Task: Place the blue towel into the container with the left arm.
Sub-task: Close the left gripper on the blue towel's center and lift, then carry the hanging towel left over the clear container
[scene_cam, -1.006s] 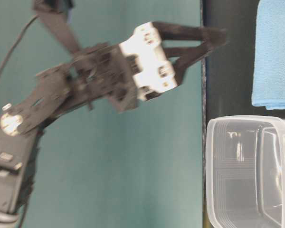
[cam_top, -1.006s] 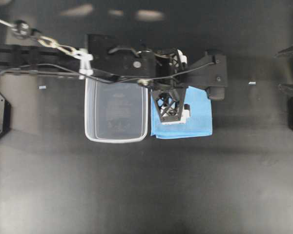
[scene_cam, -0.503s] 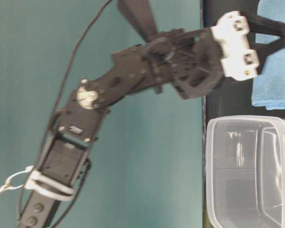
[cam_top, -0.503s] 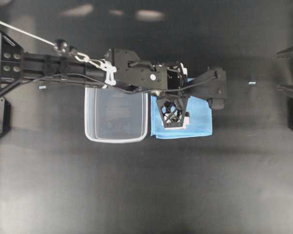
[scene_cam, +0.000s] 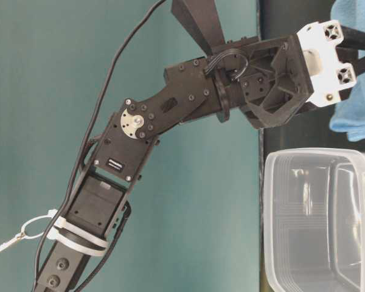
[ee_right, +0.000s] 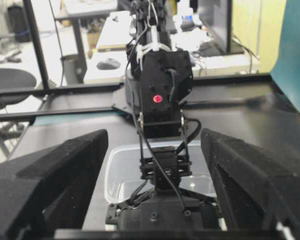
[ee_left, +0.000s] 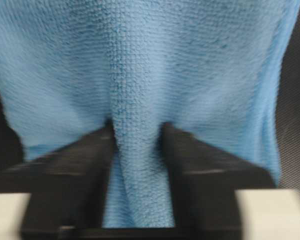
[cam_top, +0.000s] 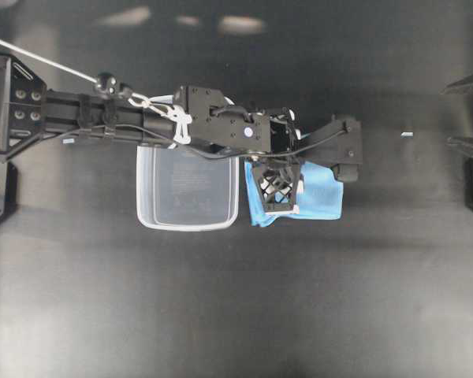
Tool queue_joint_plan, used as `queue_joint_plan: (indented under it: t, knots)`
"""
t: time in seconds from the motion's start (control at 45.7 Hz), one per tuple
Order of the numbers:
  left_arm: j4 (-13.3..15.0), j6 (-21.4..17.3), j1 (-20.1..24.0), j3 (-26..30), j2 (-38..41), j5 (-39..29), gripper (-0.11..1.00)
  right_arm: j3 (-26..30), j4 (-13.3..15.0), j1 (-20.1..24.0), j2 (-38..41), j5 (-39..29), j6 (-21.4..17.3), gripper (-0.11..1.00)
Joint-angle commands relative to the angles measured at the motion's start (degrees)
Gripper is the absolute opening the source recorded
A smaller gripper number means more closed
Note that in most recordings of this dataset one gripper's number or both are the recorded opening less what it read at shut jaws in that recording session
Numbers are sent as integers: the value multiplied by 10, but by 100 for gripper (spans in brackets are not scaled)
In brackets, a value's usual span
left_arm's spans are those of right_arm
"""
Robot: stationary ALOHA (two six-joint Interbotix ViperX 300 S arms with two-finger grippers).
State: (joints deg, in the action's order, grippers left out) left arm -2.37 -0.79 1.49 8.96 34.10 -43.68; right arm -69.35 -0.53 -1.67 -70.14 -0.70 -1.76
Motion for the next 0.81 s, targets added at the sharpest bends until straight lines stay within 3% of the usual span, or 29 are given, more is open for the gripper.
queue_joint_plan:
  t: [0.0, 0.066, 0.284, 0.437, 0.612, 0.787]
  knots:
    - [-2, -5, -7, 8, -7, -4, 17, 4, -2, -1, 3, 3, -1, 73]
    - [-2, -6, -7, 17, -18, -7, 6, 4, -2, -1, 3, 3, -1, 73]
    - [-2, -6, -4, 46, -91, -25, 6, 4, -2, 0, 2, 3, -1, 73]
    - [-2, -5, 5, 35, -167, -60, 6, 4, -1, -1, 0, 3, -1, 73]
    - [-3, -4, 19, -26, -258, -115, 6, 4, -2, -1, 0, 3, -1, 73]
    - [-2, -4, 20, -131, -345, -100, 6, 4, -2, -1, 0, 4, -1, 73]
